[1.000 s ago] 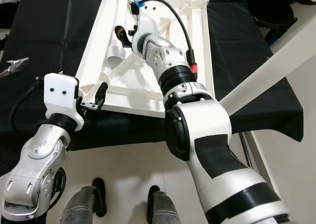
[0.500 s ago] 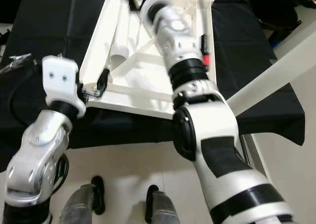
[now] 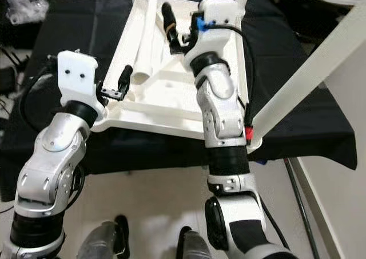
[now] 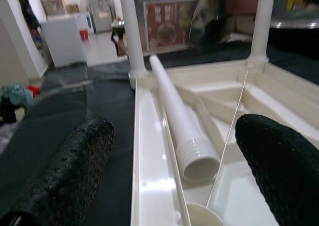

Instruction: Building children table

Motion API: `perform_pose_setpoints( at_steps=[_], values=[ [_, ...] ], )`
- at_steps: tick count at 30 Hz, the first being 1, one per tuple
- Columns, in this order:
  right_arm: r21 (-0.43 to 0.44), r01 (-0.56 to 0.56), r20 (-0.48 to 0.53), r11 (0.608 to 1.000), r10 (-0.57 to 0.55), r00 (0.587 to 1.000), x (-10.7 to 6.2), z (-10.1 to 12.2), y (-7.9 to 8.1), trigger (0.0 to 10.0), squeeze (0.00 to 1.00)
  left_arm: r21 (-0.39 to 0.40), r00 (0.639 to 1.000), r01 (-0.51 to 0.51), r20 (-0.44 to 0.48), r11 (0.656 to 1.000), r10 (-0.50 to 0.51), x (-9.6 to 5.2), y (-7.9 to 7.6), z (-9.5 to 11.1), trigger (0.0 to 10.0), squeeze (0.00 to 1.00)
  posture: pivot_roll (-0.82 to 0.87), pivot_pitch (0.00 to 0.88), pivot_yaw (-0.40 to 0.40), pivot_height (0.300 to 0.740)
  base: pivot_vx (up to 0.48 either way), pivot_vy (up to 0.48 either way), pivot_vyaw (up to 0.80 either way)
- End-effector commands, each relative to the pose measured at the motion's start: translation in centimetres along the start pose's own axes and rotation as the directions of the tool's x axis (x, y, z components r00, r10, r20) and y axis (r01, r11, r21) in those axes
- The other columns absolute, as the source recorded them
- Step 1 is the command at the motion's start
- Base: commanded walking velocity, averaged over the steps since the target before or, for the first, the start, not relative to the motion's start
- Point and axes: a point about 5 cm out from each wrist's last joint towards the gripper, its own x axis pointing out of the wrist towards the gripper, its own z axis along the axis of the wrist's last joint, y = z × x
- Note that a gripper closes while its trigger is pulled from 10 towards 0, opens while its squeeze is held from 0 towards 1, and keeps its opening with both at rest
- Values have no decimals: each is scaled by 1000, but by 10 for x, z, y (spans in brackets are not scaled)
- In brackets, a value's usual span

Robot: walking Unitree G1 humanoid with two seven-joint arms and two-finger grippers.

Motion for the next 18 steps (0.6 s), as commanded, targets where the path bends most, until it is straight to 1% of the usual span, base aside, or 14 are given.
perform_pose_setpoints(
  at_steps=[1,5,9,11,14,18],
  values=[
    [10,17,0,1000,-17,1000,-5,1,0,10000,0,8,1000,16,-3,1000,-16,0,-2,-3,10000,0,153,125,-53,740,0,480,0],
    [-6,41,-23,999,-41,999,-17,0,0,10000,0,9,1000,20,-7,1000,-20,0,-1,-5,10000,0,155,116,-55,740,0,480,0],
    [-12,52,-40,999,-53,998,-21,-3,0,10000,0,11,1000,21,-13,1000,-21,0,-1,-6,10000,0,154,114,-52,740,0,457,0],
    [-45,65,-72,997,-68,995,-27,-8,-2,10000,0,10,1000,20,-9,1000,-20,0,-2,-6,10000,0,154,113,-52,740,0,0,0],
    [-66,83,-95,994,-89,991,-31,-11,-6,10000,0,10,1000,18,-7,1000,-18,1,-3,-6,10000,0,150,120,-51,740,0,0,0],
    [-66,93,-99,993,-99,990,-32,-10,-7,10000,0,9,1000,9,-4,1000,-9,3,-2,-4,10000,0,149,123,-49,740,0,0,0]
  ],
)
